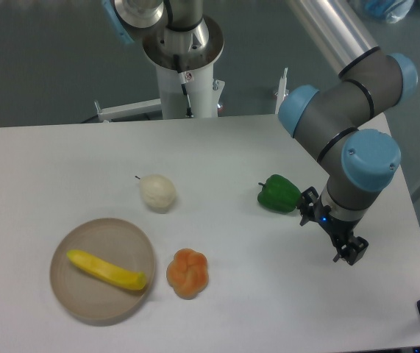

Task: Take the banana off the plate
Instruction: 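Move the open gripper from beside the green pepper over the banana on the plate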

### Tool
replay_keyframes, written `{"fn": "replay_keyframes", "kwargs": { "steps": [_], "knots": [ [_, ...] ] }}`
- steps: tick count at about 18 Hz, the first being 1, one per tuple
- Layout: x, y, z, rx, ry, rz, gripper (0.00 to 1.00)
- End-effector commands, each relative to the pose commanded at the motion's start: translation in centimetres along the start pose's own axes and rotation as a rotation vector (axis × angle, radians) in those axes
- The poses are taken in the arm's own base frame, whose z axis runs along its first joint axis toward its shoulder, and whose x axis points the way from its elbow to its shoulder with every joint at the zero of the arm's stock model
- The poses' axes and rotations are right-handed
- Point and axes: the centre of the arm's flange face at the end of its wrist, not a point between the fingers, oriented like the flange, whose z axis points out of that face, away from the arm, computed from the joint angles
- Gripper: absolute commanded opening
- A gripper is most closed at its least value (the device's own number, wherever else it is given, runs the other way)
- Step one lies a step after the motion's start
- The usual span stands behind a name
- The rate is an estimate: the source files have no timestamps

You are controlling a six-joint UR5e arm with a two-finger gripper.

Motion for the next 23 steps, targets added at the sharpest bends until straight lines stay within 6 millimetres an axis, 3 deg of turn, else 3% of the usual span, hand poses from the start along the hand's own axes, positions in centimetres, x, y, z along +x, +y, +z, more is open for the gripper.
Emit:
{"fn": "replay_keyframes", "kwargs": {
  "steps": [5,9,11,17,23],
  "knots": [
    [0.1,-0.6,-0.1,0.022,-0.003,0.002,1.0],
    [0.8,-2.0,-0.4,0.071,0.003,-0.093,1.0],
    [1.8,-4.6,-1.5,0.107,-0.004,-0.097,1.0],
    [6.2,-14.8,-4.5,0.164,-0.02,-0.169,1.0],
    [9.9,-23.5,-2.8,0.191,-0.038,-0.189,1.0]
  ]
}}
